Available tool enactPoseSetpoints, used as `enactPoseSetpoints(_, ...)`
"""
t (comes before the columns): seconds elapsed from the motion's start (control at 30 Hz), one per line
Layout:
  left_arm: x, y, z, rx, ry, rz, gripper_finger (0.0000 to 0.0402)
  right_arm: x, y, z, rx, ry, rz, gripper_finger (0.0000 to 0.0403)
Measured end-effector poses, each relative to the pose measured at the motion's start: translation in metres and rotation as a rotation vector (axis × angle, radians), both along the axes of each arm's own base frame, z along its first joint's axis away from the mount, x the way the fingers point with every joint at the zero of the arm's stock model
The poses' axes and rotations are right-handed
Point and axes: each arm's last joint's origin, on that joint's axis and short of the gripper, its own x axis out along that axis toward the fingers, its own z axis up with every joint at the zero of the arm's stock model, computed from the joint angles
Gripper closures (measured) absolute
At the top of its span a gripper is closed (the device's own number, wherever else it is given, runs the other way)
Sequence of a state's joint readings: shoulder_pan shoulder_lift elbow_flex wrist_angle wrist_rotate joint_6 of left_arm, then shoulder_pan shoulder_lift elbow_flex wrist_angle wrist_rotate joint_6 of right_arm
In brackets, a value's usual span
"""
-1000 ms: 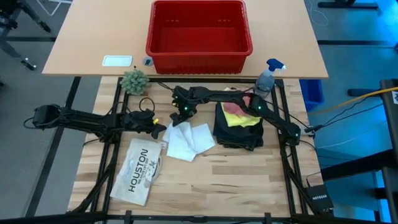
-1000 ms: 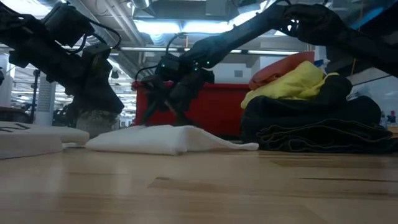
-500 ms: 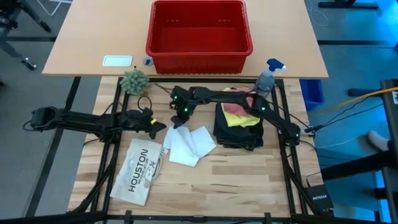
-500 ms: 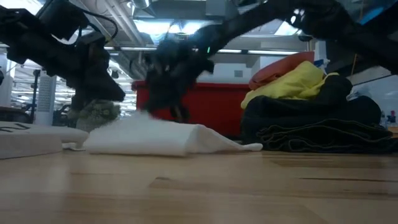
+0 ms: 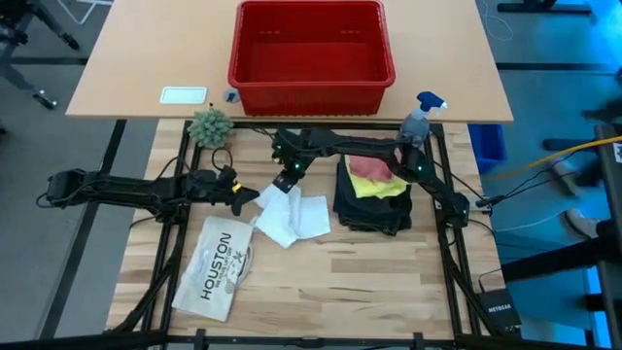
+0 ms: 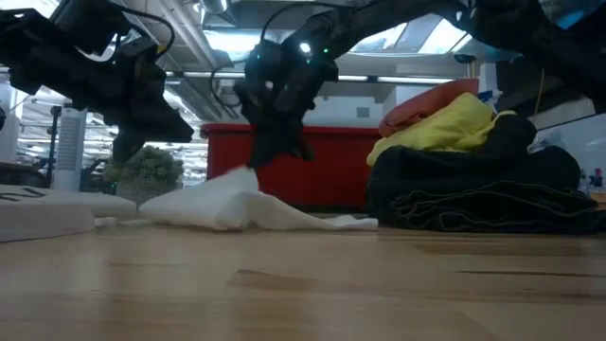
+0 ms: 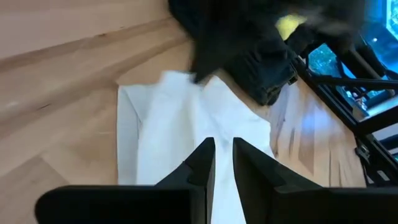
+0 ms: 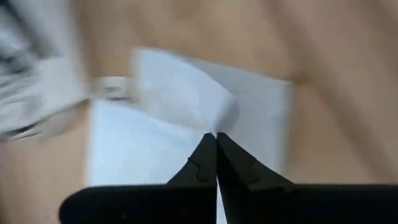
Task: Fold laundry
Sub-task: Fold the white panty
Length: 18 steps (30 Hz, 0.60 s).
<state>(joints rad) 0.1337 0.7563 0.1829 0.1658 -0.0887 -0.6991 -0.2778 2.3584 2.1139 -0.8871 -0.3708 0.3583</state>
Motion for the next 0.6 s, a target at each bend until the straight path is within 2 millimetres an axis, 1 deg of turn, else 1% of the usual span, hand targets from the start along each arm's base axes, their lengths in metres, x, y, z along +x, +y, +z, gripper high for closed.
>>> enactPoseSetpoints(0.03,0.000,0.000,0.000,0.000,0.000,0.000,0.0355,-0.001,-0.004,-0.002,-0.025,0.019,-0.023,0.0403)
enactPoseSetpoints(0.13,0.000,0.000,-0.001,-0.002,0.005,0.001,0.0355,-0.009,-0.022,0.000,-0.018,0.041,-0.066,0.0403)
enactPoseSetpoints(0.23,0.000,0.000,-0.003,-0.012,0.029,0.004,0.0355,-0.019,-0.032,-0.010,0.013,0.101,-0.094,0.0403)
enactPoseSetpoints(0.3,0.000,0.000,-0.006,-0.018,0.053,0.004,0.0355,-0.021,-0.033,-0.018,0.059,0.114,-0.101,0.0403)
enactPoseSetpoints(0.37,0.001,0.000,-0.008,-0.029,0.065,0.010,0.0355,-0.021,-0.032,-0.021,0.062,0.107,-0.102,0.0398)
enactPoseSetpoints(0.47,0.001,0.000,-0.008,-0.037,0.066,0.013,0.0355,-0.019,-0.032,-0.022,0.048,0.093,-0.091,0.0372)
enactPoseSetpoints(0.6,0.001,0.000,-0.008,-0.038,0.060,0.014,0.0355,-0.019,-0.037,-0.020,0.045,0.057,-0.078,0.0304)
